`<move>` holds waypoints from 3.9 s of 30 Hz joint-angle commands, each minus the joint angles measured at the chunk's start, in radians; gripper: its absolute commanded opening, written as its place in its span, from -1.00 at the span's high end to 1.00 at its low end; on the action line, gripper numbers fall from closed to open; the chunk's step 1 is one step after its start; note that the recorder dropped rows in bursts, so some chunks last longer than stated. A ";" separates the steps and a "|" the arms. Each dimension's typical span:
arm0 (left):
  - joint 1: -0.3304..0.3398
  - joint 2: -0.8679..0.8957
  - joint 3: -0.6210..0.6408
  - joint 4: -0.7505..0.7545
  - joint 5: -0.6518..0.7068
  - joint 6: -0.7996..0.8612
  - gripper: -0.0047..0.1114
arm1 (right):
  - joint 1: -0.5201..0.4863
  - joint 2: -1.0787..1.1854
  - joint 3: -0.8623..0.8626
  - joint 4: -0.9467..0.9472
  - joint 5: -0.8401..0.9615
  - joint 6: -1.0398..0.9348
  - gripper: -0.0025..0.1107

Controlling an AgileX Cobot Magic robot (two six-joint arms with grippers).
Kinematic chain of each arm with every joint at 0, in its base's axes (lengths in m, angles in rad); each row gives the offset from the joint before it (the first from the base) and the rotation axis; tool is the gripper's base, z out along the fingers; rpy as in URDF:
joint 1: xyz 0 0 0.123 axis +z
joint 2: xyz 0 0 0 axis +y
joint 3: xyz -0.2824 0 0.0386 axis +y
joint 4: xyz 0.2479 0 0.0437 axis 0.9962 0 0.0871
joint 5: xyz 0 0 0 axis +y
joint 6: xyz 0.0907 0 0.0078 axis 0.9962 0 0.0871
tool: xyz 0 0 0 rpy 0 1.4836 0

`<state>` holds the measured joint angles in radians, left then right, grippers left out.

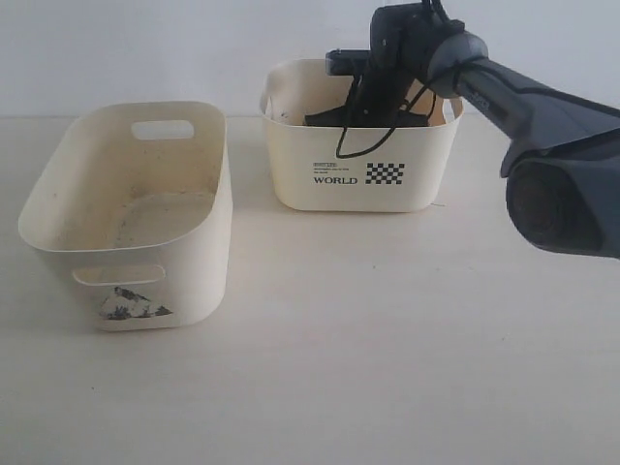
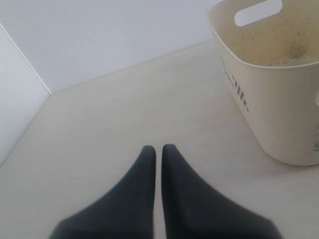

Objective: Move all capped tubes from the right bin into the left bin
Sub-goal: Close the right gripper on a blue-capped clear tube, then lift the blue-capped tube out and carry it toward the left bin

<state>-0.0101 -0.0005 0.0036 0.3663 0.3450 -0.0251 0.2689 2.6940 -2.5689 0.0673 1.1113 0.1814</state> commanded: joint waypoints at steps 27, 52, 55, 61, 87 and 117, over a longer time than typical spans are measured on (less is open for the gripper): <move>0.000 0.000 -0.004 0.002 -0.004 -0.010 0.84 | -0.002 -0.121 -0.005 -0.007 -0.116 -0.011 0.96; 0.000 0.000 -0.004 0.002 -0.005 -0.010 0.84 | 0.006 -0.040 -0.005 0.046 -0.030 -0.094 -0.02; 0.000 0.000 -0.004 0.002 -0.005 -0.010 0.84 | 0.006 -0.033 -0.005 0.033 -0.034 -0.094 -0.02; 0.000 0.000 -0.004 0.002 -0.005 -0.010 0.84 | 0.006 0.003 -0.005 0.017 -0.034 -0.094 -0.02; 0.000 0.000 -0.004 0.002 -0.005 -0.010 0.84 | 0.004 -0.222 -0.015 -0.043 0.006 -0.094 0.96; 0.000 0.000 -0.004 0.002 -0.002 -0.010 0.84 | -0.164 -0.317 -0.013 0.473 0.110 -0.431 0.96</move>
<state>-0.0101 -0.0005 0.0036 0.3663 0.3450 -0.0251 0.1267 2.3985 -2.5808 0.5366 1.2223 -0.2267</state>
